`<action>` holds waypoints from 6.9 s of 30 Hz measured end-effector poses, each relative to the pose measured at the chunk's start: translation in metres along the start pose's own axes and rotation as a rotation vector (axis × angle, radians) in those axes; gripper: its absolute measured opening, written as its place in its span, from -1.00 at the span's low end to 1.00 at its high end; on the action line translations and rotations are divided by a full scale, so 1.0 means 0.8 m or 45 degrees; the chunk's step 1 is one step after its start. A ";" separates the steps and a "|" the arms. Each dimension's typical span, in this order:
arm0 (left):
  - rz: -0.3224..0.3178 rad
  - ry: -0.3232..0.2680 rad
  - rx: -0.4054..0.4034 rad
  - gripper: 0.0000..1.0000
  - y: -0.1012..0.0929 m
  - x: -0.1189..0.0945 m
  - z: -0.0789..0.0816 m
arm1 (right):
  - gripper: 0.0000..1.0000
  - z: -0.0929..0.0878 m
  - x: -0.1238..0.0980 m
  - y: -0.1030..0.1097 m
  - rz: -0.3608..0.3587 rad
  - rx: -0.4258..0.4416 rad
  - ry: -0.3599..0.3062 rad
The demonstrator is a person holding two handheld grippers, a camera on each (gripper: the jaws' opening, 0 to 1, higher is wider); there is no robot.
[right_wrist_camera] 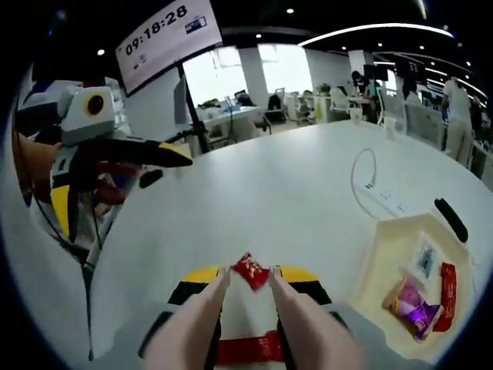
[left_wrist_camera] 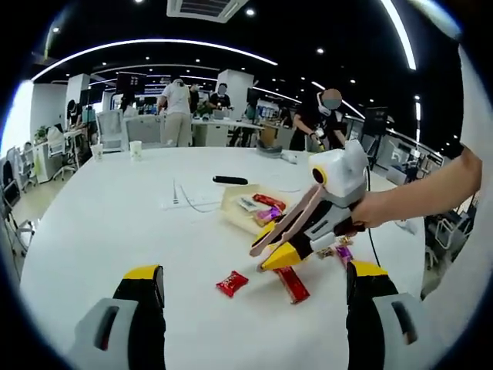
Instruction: Place the target food into the container with the food tongs after gripping and lifting it, then release it inside without dropping or visibly crushing the food.
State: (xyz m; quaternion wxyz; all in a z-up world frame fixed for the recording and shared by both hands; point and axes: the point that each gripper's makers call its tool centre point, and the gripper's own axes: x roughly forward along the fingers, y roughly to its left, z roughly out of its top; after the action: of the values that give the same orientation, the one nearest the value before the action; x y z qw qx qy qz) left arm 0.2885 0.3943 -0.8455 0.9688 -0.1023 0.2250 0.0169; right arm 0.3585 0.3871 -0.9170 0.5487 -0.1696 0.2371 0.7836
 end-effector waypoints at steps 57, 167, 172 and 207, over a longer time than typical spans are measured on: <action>0.025 0.008 -0.029 0.99 0.018 -0.016 -0.010 | -0.45 -0.027 0.062 0.003 0.162 -0.160 0.136; -0.061 -0.057 0.024 0.99 -0.017 -0.009 0.019 | -0.66 0.045 -0.030 -0.021 -0.264 0.090 -0.021; -0.094 -0.084 0.025 0.99 -0.030 0.000 0.034 | -0.67 0.044 -0.034 -0.027 -0.281 0.103 -0.030; -0.124 -0.080 0.039 0.99 -0.036 0.014 0.031 | -0.66 0.071 -0.084 -0.069 -0.444 0.175 -0.152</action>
State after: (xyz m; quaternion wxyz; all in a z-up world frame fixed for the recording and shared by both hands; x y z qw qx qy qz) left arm 0.3114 0.3711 -0.8234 0.9766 -0.0978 0.1893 -0.0304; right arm 0.4329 0.3824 -0.8452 0.6995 -0.1234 0.2239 0.6673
